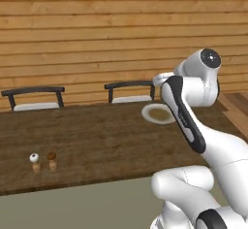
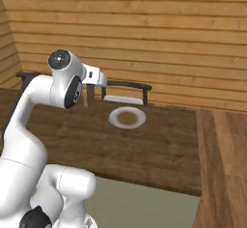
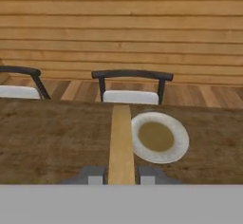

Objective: Start the toaster. Once the lever pops up, take the bread to the plate on the dining counter.

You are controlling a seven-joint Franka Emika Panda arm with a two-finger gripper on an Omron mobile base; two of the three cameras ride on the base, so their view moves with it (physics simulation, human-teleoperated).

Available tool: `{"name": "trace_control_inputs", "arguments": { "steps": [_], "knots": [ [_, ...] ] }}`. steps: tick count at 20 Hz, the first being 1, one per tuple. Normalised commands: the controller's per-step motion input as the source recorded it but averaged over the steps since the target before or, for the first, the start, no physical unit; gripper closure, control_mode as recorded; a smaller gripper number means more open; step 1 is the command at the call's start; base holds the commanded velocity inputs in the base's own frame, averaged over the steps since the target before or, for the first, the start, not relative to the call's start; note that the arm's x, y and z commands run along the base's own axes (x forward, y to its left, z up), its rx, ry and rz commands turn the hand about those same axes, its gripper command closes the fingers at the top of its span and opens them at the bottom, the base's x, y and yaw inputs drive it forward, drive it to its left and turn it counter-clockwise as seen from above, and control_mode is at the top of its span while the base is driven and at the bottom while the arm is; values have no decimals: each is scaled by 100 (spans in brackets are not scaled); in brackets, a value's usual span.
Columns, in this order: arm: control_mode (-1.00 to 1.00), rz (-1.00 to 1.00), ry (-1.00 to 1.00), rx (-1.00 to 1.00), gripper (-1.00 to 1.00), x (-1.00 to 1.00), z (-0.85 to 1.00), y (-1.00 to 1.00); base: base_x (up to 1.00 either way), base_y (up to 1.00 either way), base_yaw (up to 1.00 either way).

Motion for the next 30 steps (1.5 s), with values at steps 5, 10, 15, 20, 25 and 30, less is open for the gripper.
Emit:
{"name": "trace_control_inputs", "arguments": {
  "steps": [5,10,15,20,25,30],
  "knots": [
    [100,0,0,0,100,0,0,0,72,-8,13],
    [100,0,0,0,100,0,0,0,11,-3,1],
    [-100,7,1,6,100,39,-11,-48,4,-4,1],
    [-100,17,8,16,100,52,-27,-94,0,0,0],
    [-100,12,25,16,100,93,-43,-61,0,0,0],
    [-100,5,29,8,100,84,-36,-23,0,0,0]
  ]
}}
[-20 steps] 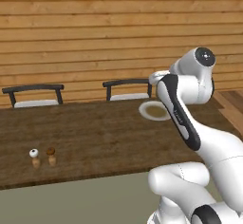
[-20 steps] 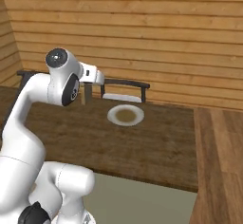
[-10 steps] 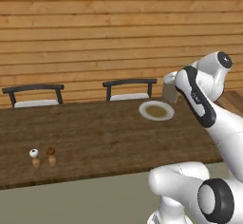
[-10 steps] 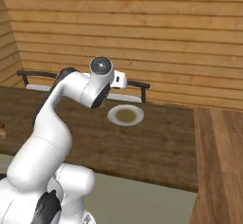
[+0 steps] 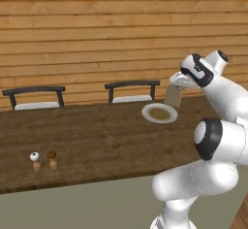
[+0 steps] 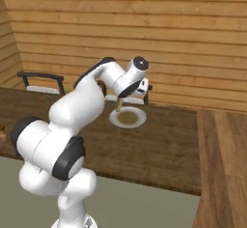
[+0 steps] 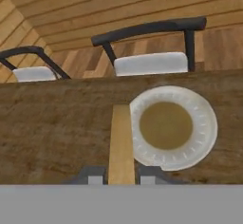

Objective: Start the toaster. Once the lever pops up, take the bread to the plate on the dining counter.

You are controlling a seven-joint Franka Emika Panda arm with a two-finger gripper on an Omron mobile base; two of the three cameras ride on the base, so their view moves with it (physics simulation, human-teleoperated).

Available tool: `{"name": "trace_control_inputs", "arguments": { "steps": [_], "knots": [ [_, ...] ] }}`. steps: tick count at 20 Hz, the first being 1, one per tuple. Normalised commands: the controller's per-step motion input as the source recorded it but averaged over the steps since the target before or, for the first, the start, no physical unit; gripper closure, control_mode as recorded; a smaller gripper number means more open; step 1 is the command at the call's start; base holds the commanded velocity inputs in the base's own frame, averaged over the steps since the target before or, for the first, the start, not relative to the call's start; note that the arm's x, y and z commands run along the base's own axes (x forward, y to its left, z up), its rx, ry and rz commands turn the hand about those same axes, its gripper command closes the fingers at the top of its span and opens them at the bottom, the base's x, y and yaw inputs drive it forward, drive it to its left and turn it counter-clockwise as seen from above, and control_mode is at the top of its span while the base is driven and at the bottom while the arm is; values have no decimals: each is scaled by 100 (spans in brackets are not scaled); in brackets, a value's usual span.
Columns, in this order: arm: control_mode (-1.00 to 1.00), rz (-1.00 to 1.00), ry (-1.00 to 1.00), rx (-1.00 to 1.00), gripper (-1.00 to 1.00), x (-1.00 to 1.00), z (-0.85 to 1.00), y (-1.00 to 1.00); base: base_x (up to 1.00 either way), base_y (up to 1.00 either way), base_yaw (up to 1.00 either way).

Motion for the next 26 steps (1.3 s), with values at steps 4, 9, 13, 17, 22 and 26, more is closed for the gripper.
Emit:
{"name": "trace_control_inputs", "arguments": {
  "steps": [4,9,13,17,22,26],
  "knots": [
    [-100,6,29,14,100,55,-59,-34,0,0,0],
    [-100,11,27,19,100,48,-58,-26,0,0,0],
    [-100,13,17,16,100,68,-40,-1,0,0,0],
    [-100,14,2,10,100,60,-21,0,0,0,0],
    [-100,12,-6,3,100,21,-22,0,0,0,0],
    [-100,4,-14,0,100,10,-33,13,0,0,0]
  ]
}}
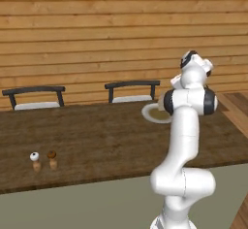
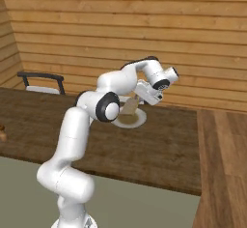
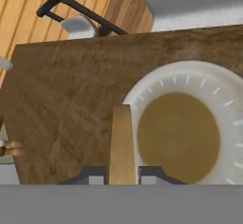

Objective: Start the toaster. Once the lever pops up, take the bread to the plate on the dining counter.

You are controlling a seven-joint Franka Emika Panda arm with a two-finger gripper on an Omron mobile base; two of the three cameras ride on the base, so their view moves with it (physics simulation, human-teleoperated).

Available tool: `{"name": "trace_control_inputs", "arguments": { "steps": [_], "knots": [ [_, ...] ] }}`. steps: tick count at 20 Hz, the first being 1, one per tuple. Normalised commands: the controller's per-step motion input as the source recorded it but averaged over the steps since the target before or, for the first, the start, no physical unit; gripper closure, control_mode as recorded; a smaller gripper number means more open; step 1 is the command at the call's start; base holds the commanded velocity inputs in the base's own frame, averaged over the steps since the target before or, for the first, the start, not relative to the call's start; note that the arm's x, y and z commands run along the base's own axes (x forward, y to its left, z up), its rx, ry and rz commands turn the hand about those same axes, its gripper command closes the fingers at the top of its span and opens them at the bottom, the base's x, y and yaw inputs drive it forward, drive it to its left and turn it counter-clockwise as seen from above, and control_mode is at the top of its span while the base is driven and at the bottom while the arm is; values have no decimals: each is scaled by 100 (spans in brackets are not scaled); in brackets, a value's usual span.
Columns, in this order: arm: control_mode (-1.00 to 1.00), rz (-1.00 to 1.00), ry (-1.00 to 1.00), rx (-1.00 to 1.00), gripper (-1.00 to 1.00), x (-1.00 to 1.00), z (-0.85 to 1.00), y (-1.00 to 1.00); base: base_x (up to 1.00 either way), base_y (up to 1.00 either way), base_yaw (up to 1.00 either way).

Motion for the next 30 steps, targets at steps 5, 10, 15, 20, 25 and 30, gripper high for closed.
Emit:
{"name": "trace_control_inputs", "arguments": {
  "steps": [5,10,15,20,25,30],
  "knots": [
    [-100,0,-21,0,100,0,-30,49,0,0,0],
    [-100,0,-27,-1,100,0,-10,48,0,0,0],
    [-100,-1,-29,-7,100,-1,-12,18,0,0,0],
    [-100,-1,-19,-5,100,0,-9,3,0,0,0],
    [-100,0,-1,0,100,0,-9,0,0,0,0],
    [-100,0,0,0,100,0,-13,-4,0,0,0]
  ]
}}
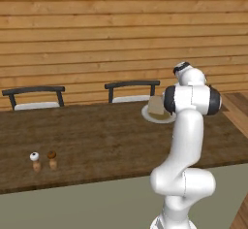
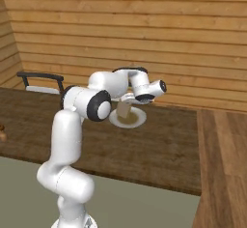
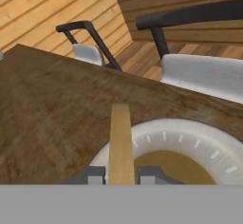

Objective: Start the toaster. Once the lever pops up, take the bread to the plate on the dining counter.

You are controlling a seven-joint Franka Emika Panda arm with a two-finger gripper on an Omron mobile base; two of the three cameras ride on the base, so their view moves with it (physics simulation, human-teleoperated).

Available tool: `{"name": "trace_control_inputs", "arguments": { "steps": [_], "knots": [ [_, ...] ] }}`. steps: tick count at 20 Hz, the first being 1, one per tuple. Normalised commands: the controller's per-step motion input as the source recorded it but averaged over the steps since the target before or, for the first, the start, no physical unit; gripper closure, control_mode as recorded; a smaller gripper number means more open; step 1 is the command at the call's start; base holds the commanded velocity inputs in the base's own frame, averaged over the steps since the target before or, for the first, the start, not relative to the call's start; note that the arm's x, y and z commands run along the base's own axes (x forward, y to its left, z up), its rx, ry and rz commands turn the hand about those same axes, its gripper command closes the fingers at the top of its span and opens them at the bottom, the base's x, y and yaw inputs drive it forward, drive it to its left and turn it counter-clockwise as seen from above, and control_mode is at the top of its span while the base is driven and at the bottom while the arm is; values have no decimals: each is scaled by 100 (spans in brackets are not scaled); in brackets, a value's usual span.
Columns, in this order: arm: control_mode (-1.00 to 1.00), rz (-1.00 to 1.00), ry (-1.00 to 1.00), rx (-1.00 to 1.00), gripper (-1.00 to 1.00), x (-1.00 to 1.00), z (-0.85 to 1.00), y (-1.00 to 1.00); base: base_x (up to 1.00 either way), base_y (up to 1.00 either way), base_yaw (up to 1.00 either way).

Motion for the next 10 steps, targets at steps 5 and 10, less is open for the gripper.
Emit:
{"name": "trace_control_inputs", "arguments": {
  "steps": [5,10],
  "knots": [
    [-100,0,-2,0,100,-10,-20,-1,0,0,0],
    [-100,-7,-1,0,100,-21,-17,0,0,0,0]
  ]
}}
